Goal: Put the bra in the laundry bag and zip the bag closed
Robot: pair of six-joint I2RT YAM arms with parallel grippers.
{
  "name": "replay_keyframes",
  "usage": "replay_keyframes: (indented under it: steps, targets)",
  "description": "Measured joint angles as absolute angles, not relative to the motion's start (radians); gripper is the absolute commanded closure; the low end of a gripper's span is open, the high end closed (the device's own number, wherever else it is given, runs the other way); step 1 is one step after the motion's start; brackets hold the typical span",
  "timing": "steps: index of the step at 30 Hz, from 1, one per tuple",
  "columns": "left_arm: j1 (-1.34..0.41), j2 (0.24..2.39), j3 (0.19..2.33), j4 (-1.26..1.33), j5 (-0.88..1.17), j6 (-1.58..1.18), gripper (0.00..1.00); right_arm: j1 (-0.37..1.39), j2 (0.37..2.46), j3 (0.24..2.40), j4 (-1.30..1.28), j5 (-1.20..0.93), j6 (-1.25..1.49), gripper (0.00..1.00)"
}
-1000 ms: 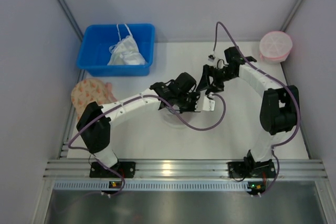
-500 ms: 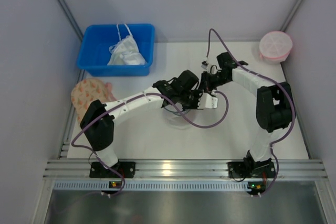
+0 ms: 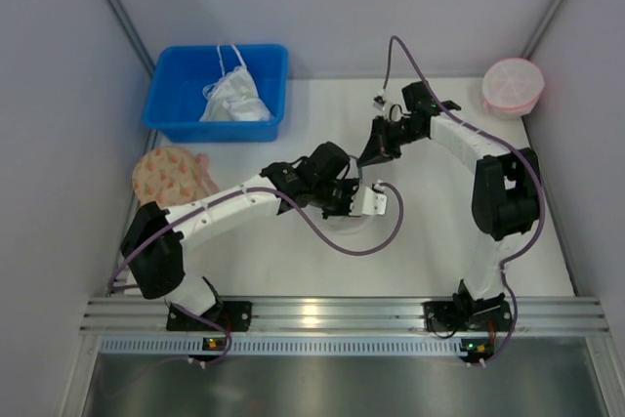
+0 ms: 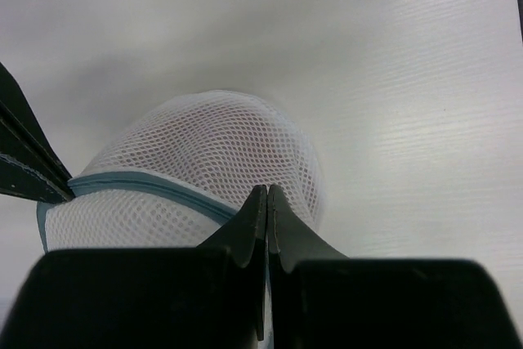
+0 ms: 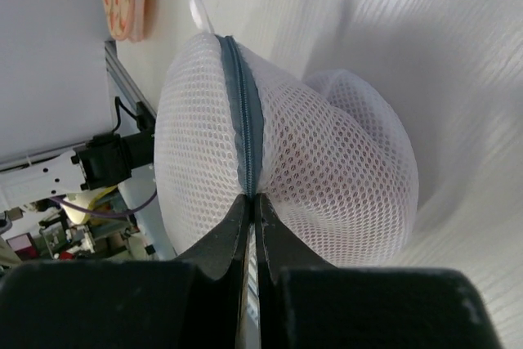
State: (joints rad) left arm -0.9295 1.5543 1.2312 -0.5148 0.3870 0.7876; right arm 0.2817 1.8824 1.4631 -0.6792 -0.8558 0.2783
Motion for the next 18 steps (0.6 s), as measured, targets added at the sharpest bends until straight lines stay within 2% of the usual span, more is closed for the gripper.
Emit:
replay_keyframes:
  steps: [5,6,8,9,10,12,18]
  targets:
    - [-0.929,1.523,1.206,-0.515,0.388,0.783,1.00,0.280,1.921,1.498,-0.673,-0.849,0.282,1.00]
    - [-0.929,1.521,1.206,-0.515,0.386,0.775,1.00,0.280,1.925,1.504,-0.674,-0.847,0.283,0.83]
    - [-0.929,1.524,1.215,-0.519,0.380,0.749,1.00,0.280,1.929,1.520,-0.677,-0.838,0.286,0.63]
    - [-0.930,1.529,1.225,-0.528,0.376,0.733,1.00,0.278,1.930,1.534,-0.677,-0.831,0.280,0.45]
    - [-0.931,1.539,1.243,-0.533,0.371,0.720,1.00,0.275,1.930,1.547,-0.679,-0.826,0.277,0.40]
    - [-0.931,1.567,1.285,-0.537,0.360,0.703,1.00,0.264,1.928,1.568,-0.678,-0.818,0.247,0.37]
    - [-0.932,1.658,1.381,-0.533,0.341,0.685,1.00,0.211,1.878,1.541,-0.728,-0.823,0.175,0.44]
